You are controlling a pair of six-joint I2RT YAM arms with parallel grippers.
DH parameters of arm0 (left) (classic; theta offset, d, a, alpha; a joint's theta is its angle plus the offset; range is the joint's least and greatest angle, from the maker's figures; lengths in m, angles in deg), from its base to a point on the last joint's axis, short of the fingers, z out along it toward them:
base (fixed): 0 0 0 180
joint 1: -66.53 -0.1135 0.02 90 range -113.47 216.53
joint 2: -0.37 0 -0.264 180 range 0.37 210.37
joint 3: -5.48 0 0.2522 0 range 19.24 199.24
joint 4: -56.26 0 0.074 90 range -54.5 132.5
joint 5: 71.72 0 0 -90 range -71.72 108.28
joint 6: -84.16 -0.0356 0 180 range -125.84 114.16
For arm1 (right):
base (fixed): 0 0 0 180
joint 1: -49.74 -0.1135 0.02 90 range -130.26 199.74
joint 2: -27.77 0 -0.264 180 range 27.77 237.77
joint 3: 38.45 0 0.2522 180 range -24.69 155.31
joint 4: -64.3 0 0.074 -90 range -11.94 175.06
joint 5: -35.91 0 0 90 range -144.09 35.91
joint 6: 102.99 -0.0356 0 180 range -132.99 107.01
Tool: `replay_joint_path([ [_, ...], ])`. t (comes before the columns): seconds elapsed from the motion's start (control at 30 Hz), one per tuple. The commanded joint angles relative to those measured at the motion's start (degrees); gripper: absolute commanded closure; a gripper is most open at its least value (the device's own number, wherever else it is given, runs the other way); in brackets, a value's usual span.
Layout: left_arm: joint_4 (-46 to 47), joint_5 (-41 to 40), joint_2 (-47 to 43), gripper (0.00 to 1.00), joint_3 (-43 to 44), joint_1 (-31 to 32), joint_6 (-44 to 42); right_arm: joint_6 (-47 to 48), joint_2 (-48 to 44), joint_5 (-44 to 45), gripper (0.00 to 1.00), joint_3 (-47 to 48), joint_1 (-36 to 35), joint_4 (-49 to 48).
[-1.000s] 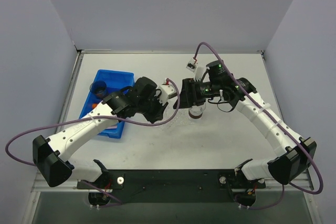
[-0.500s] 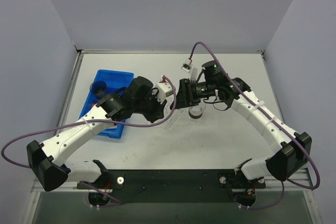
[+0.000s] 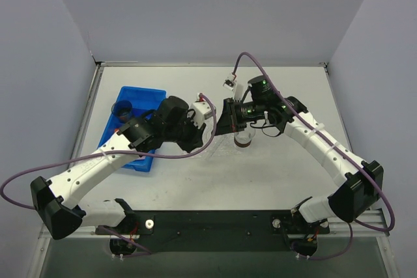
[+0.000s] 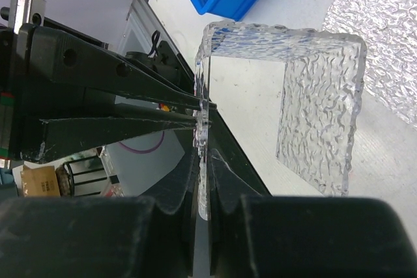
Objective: Prepare toiletry sets of a toothbrush and toothpaste on the tray
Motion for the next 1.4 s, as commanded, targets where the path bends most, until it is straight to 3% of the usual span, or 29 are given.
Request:
replay_joint_path([
  [0.0, 5.8, -1.0, -1.9, 1.00, 0.5, 0.3, 3.6, -0.3, -1.9, 0.4, 1.00, -1.6, -0.3, -3.4],
  [0.07, 6.3, -1.5, -2.1, 0.88, 0.3, 0.3, 5.3, -1.4, -2.7, 1.7, 1.00, -3.1, -0.1, -4.8],
  [0.1, 6.6, -1.9, -2.1, 0.75, 0.3, 0.3, 5.9, -2.0, -3.8, 2.3, 1.00, -3.7, 0.4, -6.5],
  [0.23, 8.0, -3.6, -3.1, 0.52, -0.4, 0.2, 9.1, -6.0, -6.5, 4.0, 1.00, -8.6, 2.1, -13.7],
  [0.33, 9.2, -5.2, -4.5, 0.43, -1.2, -0.2, 12.0, -8.4, -8.1, 5.9, 1.00, -10.1, 2.6, -18.4],
  [0.5, 9.5, -9.4, -6.8, 0.40, -2.3, -0.9, 19.5, -10.0, -9.0, 8.7, 1.00, -11.1, 2.7, -24.9],
  [0.63, 8.3, -17.1, -8.6, 0.38, -3.3, -3.0, 34.8, -12.7, -9.6, 12.0, 1.00, -12.1, 2.7, -30.4],
  [0.83, 16.6, -14.2, -13.0, 0.37, -12.1, -8.2, 50.5, -15.5, -9.9, 14.8, 1.00, -13.3, 1.6, -37.4],
  [1.37, 37.7, -7.3, -15.4, 0.36, -23.7, -11.8, 60.5, -18.0, -12.7, 15.7, 1.00, -16.1, 0.8, -40.9],
])
